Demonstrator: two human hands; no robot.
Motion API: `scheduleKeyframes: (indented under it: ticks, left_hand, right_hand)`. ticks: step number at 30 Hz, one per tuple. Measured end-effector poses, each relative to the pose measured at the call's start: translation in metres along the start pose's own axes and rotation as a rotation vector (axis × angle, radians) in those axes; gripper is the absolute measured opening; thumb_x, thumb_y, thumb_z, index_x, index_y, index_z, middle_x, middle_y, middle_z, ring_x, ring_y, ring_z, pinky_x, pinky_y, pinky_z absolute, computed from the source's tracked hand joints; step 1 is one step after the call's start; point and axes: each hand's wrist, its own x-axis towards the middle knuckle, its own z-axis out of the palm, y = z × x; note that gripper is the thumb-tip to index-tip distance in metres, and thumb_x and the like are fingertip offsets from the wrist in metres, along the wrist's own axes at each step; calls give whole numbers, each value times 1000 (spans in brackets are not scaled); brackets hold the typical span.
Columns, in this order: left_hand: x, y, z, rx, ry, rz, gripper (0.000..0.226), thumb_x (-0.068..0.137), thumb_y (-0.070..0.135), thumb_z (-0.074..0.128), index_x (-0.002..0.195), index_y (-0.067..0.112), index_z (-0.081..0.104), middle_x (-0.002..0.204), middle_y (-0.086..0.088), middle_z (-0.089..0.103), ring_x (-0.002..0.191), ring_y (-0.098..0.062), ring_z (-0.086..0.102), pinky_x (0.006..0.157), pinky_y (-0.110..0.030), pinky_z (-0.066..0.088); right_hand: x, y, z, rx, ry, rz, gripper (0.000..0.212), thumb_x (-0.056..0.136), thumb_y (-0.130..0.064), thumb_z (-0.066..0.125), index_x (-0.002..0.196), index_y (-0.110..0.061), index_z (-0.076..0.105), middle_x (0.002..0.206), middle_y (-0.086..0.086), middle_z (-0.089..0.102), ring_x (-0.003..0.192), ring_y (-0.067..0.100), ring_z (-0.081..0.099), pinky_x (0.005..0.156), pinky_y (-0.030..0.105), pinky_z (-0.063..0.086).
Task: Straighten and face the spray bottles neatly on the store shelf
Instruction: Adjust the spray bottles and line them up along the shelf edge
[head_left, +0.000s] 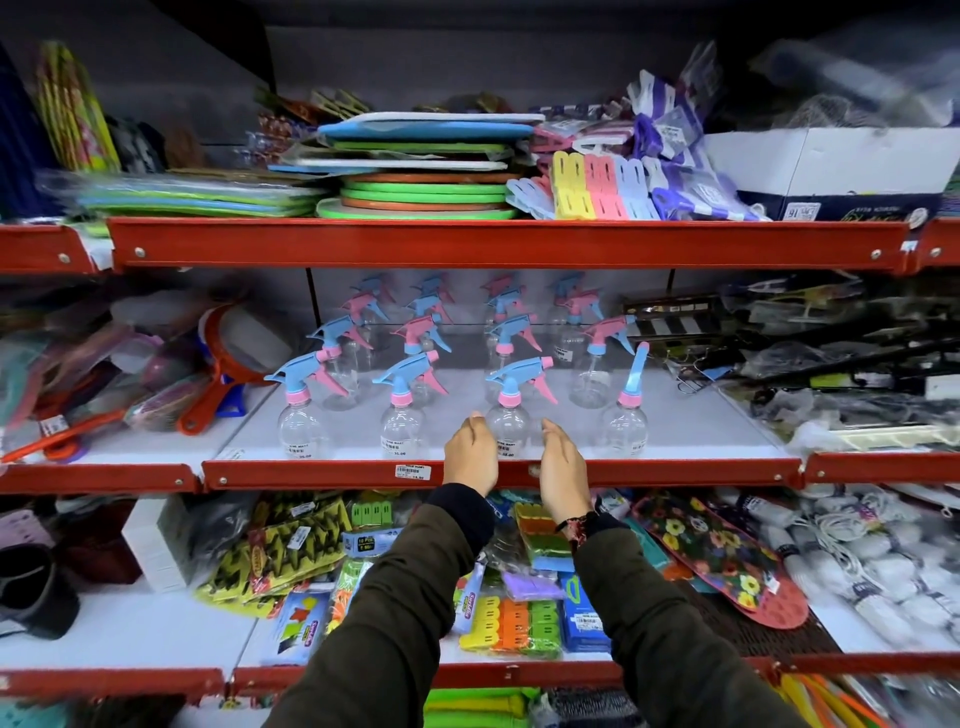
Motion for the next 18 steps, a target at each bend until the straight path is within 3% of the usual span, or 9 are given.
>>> scheduleKeyframes:
  ticks: [2,4,5,7,9,14,18]
  left_hand:
    - [-7,-1,-2,-13,16,12,47,100,27,22,124,-1,52,137,-24,51,127,-35,46,105,-36,32]
    - [-15,-3,-4,-32,38,34,47,100,26,22,124,0,53,136,-24,53,126,-33,48,102,-34,33]
    - [-19,-4,-4,-58,48,38,47,100,28,23,121,2,55,133,-22,55,124,-32,49,98,-31,32]
    - [-32,-5,-2,-101,63,49,47,99,32,24,120,7,58,132,-17,58,122,-28,50,96,-28,31]
    - [-44,-5,3,-120,61,69,48,98,34,25,125,10,57,136,-13,56,127,-27,48,103,-28,32]
    - [-66,-1,29,-166,-18,74,47,98,34,28,126,12,58,136,-11,57,127,-24,49,101,-24,31]
    - [-73,9,56,-165,-111,72,46,98,34,29,126,11,57,138,-12,55,130,-26,47,112,-33,31]
  right_hand:
    - [-3,2,-6,9,22,1,46,100,-22,29,141,-13,48,151,5,46,135,18,44,110,16,29]
    - [-8,3,-14,38,39,4,46,99,-20,30,140,-12,50,148,3,48,115,12,56,90,-3,33]
    - [-10,3,-18,48,41,4,46,99,-20,30,139,-12,50,147,3,48,113,12,57,90,-2,34]
    - [-17,4,-27,48,38,4,47,99,-22,29,140,-13,49,149,5,48,130,18,50,111,21,33]
    - [-25,7,-37,59,44,14,47,98,-23,29,139,-14,49,149,5,48,138,20,42,118,36,29]
    - [-38,12,-68,60,90,28,48,99,-25,27,139,-15,50,149,6,48,139,21,41,119,43,28]
    - [-33,19,-97,46,151,52,47,99,-28,28,137,-15,53,148,7,50,138,22,43,118,43,30]
